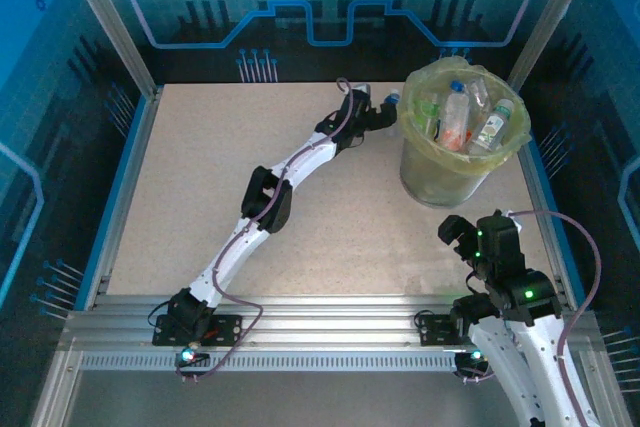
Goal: Put the plastic bottles in the bin
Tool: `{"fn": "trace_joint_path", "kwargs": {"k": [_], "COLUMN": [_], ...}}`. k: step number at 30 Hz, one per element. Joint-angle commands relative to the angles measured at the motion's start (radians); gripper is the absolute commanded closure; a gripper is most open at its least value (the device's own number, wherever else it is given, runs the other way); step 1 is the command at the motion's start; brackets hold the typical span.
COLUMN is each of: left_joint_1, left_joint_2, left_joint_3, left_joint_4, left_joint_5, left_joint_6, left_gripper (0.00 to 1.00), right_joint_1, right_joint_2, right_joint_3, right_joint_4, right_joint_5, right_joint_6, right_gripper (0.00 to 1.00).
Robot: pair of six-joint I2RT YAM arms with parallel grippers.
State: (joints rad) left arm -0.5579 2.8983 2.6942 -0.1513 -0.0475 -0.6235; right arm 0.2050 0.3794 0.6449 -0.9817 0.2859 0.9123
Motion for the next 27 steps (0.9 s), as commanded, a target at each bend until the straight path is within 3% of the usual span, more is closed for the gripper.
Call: {"fn": "trace_joint_path", "kwargs": {"k": [1, 9, 15, 27], "left_joint_1": [-0.023, -0.045, -0.05, -0.04], "left_joint_2": [0.024, 0.029, 0.03, 0.028], "left_joint_3": [0.039, 0.04, 0.029, 0.029], "left_joint_4": [0.018, -0.005, -0.091, -0.143], "left_joint_5": [0.027, 0.022, -0.014, -0.061], "left_joint_6": [-0.012, -0.038, -0.146, -0.188], "left_gripper": [0.01, 0.01, 0.02, 0.35], "right_joint_1": [0.018, 0.018, 0.017, 0.017], "right_joint_2": [-0.011, -0.041, -0.088, -0.169], "right_joint_3": [-0.015, -0.022, -0.029, 0.018], "right_joint_4": [0.014, 0.003, -0.007, -0.054], "right_joint_5": [-0.005, -0.007, -0.001, 0.042], "right_joint_6": [-0.003, -0.001, 0.002, -0.007], "right_gripper": [0.0, 0.0, 0.0, 0.0]}}
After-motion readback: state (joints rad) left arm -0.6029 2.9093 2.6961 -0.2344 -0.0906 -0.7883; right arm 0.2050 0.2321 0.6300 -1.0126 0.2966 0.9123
